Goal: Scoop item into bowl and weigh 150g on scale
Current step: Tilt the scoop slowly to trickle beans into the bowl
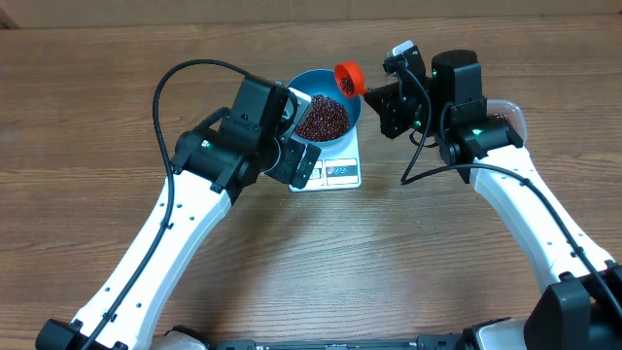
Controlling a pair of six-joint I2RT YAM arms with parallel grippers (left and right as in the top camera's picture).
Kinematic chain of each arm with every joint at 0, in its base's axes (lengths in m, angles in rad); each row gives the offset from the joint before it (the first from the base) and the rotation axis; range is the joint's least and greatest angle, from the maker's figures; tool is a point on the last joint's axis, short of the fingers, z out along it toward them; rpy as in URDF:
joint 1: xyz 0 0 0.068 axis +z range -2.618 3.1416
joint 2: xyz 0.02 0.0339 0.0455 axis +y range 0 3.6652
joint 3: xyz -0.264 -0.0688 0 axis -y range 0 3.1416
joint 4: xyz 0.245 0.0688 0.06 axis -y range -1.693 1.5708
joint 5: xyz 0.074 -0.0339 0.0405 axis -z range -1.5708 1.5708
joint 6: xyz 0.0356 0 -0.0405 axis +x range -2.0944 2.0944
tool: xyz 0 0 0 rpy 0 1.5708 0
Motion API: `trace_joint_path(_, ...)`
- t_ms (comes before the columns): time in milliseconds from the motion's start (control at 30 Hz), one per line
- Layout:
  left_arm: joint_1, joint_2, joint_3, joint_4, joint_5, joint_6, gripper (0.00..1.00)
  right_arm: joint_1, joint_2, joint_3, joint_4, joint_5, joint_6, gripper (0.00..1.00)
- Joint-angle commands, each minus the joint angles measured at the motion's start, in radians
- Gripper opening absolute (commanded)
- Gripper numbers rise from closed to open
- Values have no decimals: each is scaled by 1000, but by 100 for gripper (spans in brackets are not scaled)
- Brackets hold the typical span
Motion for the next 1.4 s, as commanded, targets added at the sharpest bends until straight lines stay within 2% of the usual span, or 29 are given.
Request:
trace_joint_path(0,4,-2,16,2,11,19,100,8,5,34,8,9,6,4)
trace_joint_path(533,4,-2,16,2,11,19,100,17,5,34,0,-33,3,4)
trace_joint_path(600,4,-2,16,2,11,19,100,23,5,34,-9,-2,-57,4)
trace_joint_path(667,4,-2,16,2,11,19,100,23,5,34,0,62,-37,4)
trace_joint_path(767,4,-2,16,2,11,19,100,25,5,34,8,5,-40,4)
trace_joint_path(1033,4,-2,16,2,11,19,100,28,5,34,5,86,-50,4)
trace_joint_path(1133,4,-2,16,2,11,19,100,28,5,34,-2,23,-44,4)
trace_joint_path(1367,4,-2,16,2,11,19,100,27,5,34,-11,58,-60,4)
